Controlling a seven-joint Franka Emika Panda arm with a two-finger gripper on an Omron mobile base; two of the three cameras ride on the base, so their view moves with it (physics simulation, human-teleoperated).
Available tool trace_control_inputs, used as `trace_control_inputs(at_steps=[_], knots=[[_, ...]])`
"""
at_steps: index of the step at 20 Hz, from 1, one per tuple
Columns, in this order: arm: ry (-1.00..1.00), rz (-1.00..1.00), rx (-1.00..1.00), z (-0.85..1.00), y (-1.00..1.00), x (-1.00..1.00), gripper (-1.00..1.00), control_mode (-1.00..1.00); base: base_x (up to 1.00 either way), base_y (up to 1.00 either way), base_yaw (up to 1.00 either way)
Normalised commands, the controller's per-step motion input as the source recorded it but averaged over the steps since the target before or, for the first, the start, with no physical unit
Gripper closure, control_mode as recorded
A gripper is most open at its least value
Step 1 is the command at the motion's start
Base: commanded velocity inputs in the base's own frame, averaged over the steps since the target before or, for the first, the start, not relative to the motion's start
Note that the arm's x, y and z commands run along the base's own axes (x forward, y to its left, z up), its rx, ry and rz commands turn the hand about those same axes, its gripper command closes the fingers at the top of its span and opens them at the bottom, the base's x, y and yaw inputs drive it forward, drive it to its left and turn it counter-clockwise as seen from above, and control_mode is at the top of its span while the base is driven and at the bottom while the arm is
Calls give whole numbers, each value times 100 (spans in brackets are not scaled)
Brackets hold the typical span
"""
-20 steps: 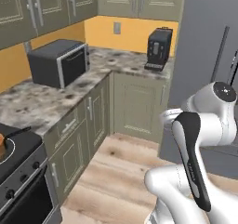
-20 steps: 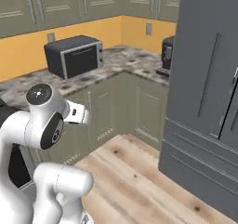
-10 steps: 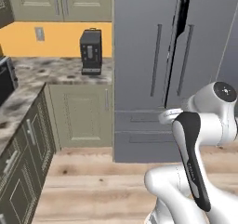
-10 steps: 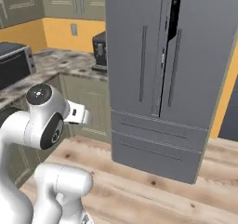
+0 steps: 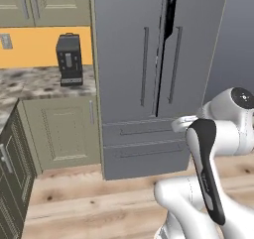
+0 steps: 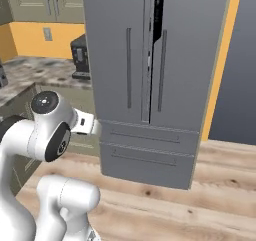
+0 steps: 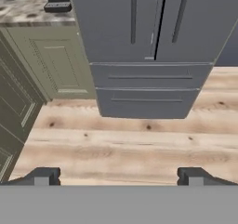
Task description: Retrieve the steak from the fridge and place it on the saucepan with marinade on the stove.
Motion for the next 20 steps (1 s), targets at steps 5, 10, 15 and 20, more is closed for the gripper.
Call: trace_control_inputs(at_steps=[5, 10, 15, 20], knots=[[0, 0, 0, 0, 0, 0, -100, 100, 40, -3, 0], [0, 0, 0, 0, 0, 0, -100, 100, 57, -12, 0], [0, 0, 0, 0, 0, 0, -100, 100, 34, -28, 0], [0, 0, 0, 0, 0, 0, -100, 100, 12, -62, 0]])
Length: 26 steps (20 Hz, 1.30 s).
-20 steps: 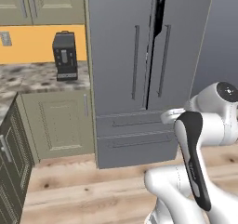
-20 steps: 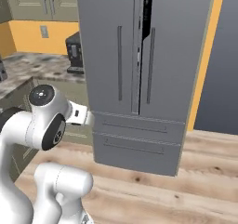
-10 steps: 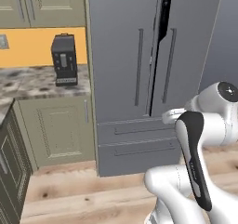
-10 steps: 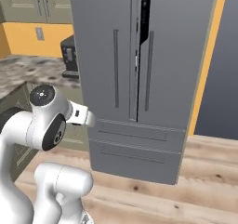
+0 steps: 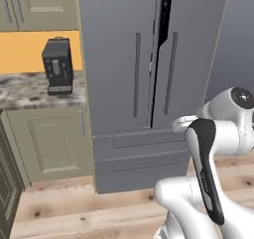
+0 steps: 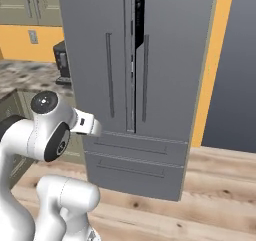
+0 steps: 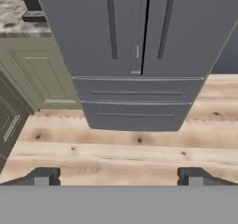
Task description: Retrieve the steak from the fridge and place it on the saucepan with marinade on the stove.
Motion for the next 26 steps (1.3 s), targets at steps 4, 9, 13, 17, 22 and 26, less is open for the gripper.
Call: trace_control_inputs(at_steps=[4, 9, 13, 17, 22, 26], knots=[[0, 0, 0, 0, 0, 0, -100, 100, 28, -59, 0], [0, 0, 0, 0, 0, 0, -100, 100, 61, -22, 0], [0, 0, 0, 0, 0, 0, -100, 100, 69, -10, 0], [0, 0, 0, 0, 0, 0, -100, 100, 40, -3, 0], [0, 0, 0, 0, 0, 0, -100, 100, 0, 0, 0], [0, 0, 0, 0, 0, 0, -100, 100, 0, 0, 0]])
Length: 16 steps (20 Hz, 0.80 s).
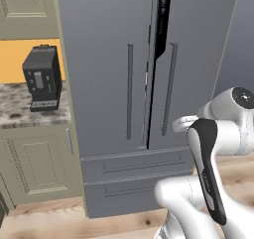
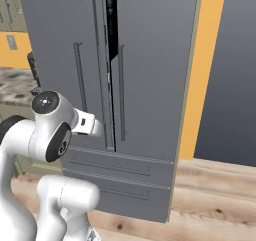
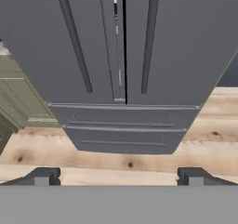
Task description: Retrieve the steak from the fridge and place it on the saucepan with marinade on the stove.
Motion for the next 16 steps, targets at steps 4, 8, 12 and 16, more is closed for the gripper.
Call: trace_control_inputs(at_steps=[4, 8, 12, 16], knots=[[0, 0, 0, 0, 0, 0, -100, -100, 0, 0, 0], [0, -2, 0, 0, -7, 35, -100, -100, 0, 0, 0], [0, -3, 0, 0, -22, 53, -100, -100, 0, 0, 0], [-3, 0, 0, -1, -35, 54, -100, -100, 0, 0, 0]])
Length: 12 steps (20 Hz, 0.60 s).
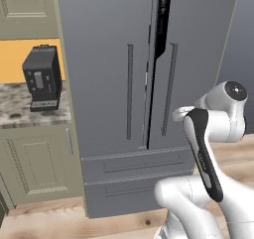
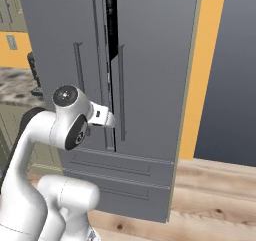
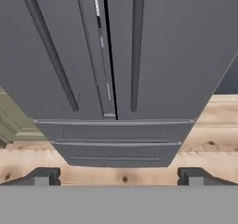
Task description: Retrieve the steak from the fridge and place it on the saucepan with marinade on the stove.
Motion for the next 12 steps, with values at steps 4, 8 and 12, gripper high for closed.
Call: trace_control_inputs(at_steps=[4, 8, 12], knots=[[-3, 0, 0, -5, -20, 70, -100, -100, 0, 0, 0], [-2, 0, 0, -1, -7, 83, -100, -100, 0, 0, 0], [0, 0, 0, 0, -6, 83, -100, -100, 0, 0, 0]])
